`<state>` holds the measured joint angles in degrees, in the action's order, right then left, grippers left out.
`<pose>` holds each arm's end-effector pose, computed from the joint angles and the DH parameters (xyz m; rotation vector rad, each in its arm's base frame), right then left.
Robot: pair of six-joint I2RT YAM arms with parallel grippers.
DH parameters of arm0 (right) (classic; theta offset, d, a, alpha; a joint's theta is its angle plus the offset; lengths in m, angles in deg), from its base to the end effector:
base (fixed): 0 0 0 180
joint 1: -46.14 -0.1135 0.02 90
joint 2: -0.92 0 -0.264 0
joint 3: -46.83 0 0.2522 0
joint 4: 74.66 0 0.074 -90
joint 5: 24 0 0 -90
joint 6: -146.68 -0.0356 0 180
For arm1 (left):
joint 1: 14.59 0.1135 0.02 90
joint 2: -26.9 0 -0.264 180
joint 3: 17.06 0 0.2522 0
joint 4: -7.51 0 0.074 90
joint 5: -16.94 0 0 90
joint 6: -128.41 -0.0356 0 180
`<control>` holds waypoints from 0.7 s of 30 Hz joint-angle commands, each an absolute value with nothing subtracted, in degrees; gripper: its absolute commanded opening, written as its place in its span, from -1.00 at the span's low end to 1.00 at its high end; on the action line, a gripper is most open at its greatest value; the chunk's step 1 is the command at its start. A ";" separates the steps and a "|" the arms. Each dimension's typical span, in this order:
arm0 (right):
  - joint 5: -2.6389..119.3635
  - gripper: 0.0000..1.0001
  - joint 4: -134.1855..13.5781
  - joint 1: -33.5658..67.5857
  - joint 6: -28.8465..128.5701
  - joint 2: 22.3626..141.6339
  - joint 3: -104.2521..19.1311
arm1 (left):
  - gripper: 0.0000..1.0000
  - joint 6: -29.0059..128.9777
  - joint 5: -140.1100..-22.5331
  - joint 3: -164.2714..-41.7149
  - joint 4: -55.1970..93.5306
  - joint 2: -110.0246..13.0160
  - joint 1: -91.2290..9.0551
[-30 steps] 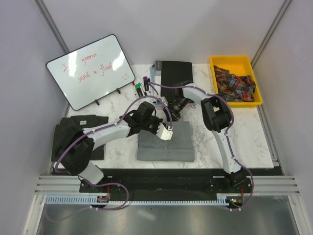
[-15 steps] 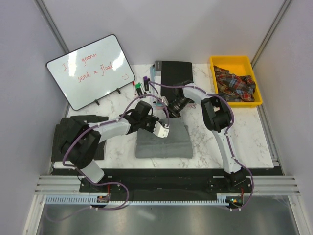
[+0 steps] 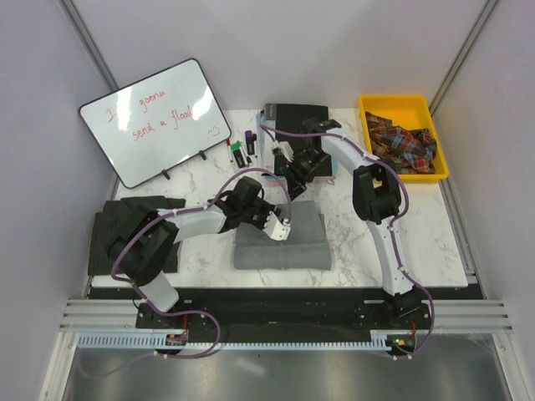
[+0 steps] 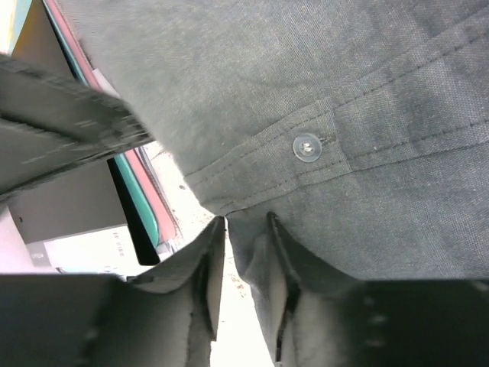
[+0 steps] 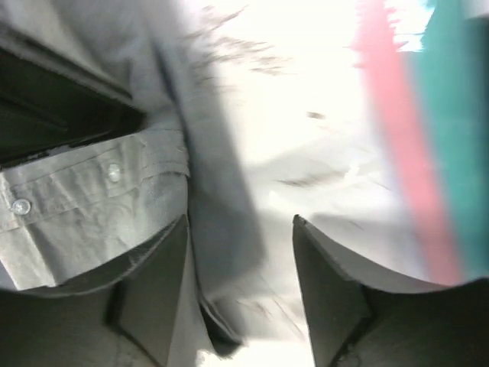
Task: Fold and stack the long sleeve shirts
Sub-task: Fold the shirt
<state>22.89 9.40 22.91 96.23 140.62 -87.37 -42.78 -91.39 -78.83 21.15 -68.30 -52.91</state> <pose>0.4252 0.2090 0.1601 -1.4738 2.4073 1.1022 0.2503 -0.2121 0.1585 2.0914 1.0480 -0.0151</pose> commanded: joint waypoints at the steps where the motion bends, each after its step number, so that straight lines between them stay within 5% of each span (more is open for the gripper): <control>1: 25.83 0.34 7.65 27.49 92.10 135.57 -95.75 | -0.18 -42.46 -90.47 -82.76 24.23 -64.07 -53.35; 10: 20.40 0.35 9.94 32.69 85.27 120.03 -83.26 | 0.28 -17.70 -93.09 -98.66 52.43 -53.52 -52.12; 15: 13.62 0.23 -1.20 30.15 73.48 108.42 -59.10 | 0.23 3.20 -99.69 -98.69 63.01 -54.74 -51.06; 21: 18.26 0.15 -9.74 28.21 68.71 105.94 -45.79 | 0.13 18.08 -101.71 -96.13 63.11 -60.28 -50.18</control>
<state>16.84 -2.29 28.12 74.09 105.69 -51.81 1.35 -98.21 -97.89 57.61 -55.97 -50.71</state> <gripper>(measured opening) 0.580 0.568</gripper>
